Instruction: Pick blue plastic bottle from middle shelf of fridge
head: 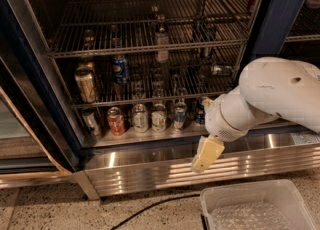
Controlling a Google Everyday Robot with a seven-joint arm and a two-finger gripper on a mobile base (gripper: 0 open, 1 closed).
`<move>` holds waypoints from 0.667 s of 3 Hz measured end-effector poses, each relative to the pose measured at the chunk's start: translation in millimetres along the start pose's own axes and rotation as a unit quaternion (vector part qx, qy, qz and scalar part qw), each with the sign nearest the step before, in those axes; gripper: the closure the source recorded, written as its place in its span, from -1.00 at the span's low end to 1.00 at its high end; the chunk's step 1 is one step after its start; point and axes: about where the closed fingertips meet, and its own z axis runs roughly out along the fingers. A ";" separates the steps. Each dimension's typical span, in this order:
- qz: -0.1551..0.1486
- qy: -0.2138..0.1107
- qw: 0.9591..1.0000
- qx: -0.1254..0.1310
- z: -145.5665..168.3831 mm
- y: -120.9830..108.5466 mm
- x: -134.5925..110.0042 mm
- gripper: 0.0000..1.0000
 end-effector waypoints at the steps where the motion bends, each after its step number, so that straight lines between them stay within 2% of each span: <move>1: 0.022 -0.042 0.998 0.032 23.7 -28.6 -7.7 -1.00; 2: 0.053 -0.093 0.992 0.071 35.1 -63.6 -10.7 -1.00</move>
Offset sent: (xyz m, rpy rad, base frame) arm 0.1172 -0.0045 -0.0186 0.3052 -0.2345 -0.2121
